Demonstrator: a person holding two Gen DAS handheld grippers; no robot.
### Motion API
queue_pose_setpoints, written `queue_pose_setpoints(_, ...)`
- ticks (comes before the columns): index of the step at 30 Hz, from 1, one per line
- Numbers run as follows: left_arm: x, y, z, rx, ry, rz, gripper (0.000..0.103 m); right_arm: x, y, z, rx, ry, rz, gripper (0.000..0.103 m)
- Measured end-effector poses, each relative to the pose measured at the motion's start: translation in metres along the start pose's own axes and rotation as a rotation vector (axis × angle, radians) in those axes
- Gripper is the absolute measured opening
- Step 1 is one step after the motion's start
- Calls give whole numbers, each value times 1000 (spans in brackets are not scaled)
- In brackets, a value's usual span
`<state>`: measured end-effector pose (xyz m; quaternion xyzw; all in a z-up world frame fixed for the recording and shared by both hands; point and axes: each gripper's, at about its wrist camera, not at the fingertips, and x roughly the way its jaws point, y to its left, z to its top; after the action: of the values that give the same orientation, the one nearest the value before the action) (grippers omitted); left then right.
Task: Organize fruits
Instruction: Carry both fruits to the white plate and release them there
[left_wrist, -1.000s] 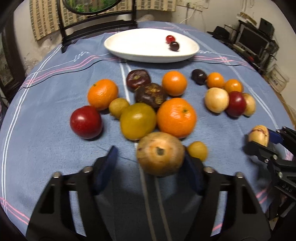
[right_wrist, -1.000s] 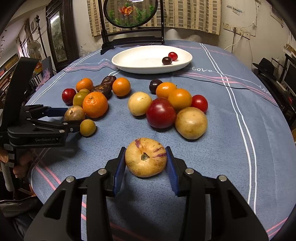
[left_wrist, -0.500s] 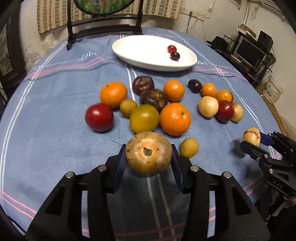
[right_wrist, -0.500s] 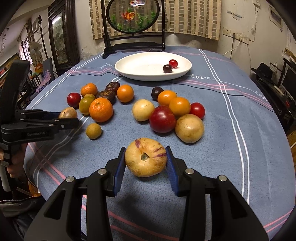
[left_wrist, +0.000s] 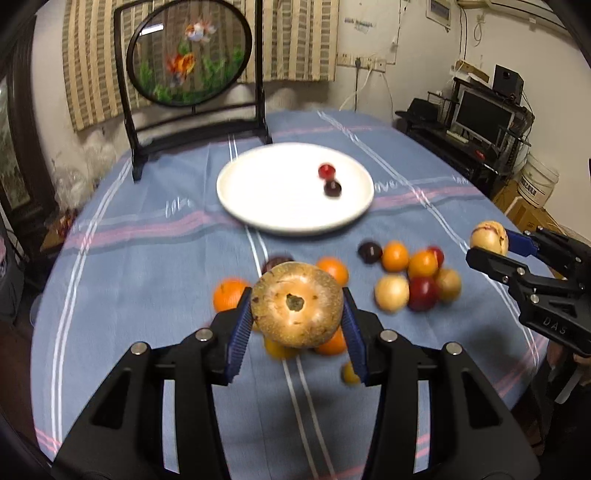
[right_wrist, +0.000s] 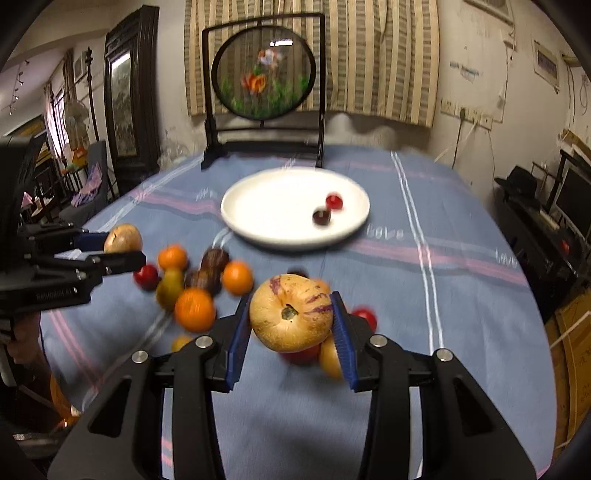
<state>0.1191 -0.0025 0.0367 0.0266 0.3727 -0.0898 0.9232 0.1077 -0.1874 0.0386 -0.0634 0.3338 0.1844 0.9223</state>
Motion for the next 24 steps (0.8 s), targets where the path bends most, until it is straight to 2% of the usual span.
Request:
queue_pose_setpoints(5, 26, 4, 39, 1, -12, 34, 46, 24, 0, 38, 5, -35, 13, 42)
queue_pose_setpoints(9, 61, 14, 61, -41, 25, 35, 46, 69, 1, 62, 9, 25, 28, 42)
queue_pose_setpoints(12, 96, 19, 72, -54, 68, 63, 46, 109, 1, 73, 7, 93, 38, 42)
queue_pose_setpoints(17, 152, 32, 81, -100, 156, 74, 47, 161, 2, 78, 10, 180, 23, 42)
queue_pose_setpoints(24, 185, 44, 87, -118, 167, 117, 47, 204, -8, 75, 31, 270, 4, 42)
